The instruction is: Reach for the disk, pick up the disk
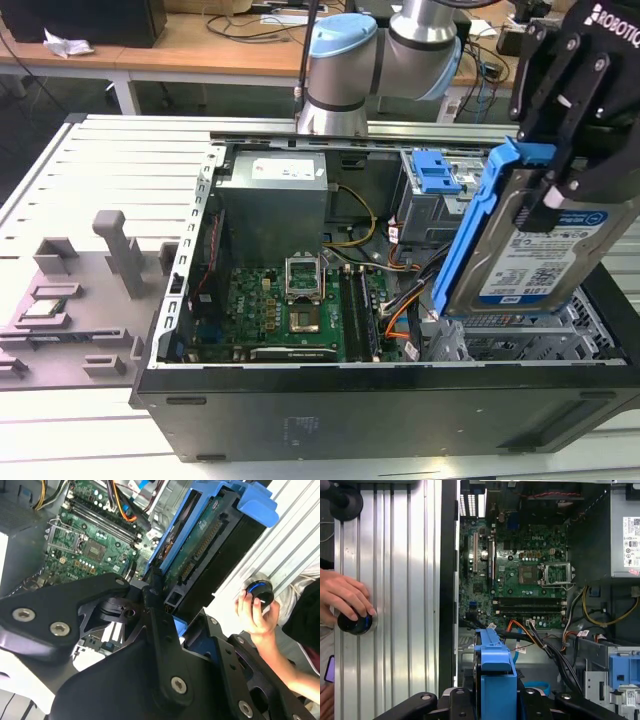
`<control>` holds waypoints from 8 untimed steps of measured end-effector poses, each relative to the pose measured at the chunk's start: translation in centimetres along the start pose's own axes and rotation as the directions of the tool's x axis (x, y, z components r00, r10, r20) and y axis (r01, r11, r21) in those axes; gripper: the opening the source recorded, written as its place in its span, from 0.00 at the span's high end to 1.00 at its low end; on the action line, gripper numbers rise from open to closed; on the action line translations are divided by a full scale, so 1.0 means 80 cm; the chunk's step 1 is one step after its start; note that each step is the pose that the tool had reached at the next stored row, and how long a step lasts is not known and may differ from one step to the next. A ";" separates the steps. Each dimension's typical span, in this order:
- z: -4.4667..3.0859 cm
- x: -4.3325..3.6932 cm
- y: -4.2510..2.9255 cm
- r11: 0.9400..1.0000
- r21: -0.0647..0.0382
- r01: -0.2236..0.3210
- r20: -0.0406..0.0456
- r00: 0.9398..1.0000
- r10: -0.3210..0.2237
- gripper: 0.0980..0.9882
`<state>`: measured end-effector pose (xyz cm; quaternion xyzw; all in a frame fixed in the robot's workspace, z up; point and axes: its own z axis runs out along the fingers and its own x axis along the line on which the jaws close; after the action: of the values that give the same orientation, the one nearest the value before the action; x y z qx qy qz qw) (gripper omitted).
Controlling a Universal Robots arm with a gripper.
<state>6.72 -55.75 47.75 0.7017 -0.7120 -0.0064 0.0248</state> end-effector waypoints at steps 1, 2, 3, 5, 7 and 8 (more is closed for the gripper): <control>-0.0003 0.000 -0.0064 1.000 0.000 0.000 0.000 1.000 0.000 0.70; -0.0006 0.000 -0.0129 1.000 0.000 0.000 -0.001 1.000 0.000 0.70; -0.0008 0.000 -0.0182 1.000 0.000 0.000 -0.001 1.000 0.000 0.70; -0.0011 0.000 -0.0255 1.000 -0.001 0.000 -0.002 1.000 0.000 0.70; -0.0015 0.000 -0.0342 1.000 -0.001 0.000 -0.003 1.000 0.000 0.70; -0.0017 -0.001 -0.0393 1.000 -0.001 0.000 -0.003 1.000 0.000 0.70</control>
<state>9.87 -55.75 47.75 0.7016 -0.7120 -0.0057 0.0262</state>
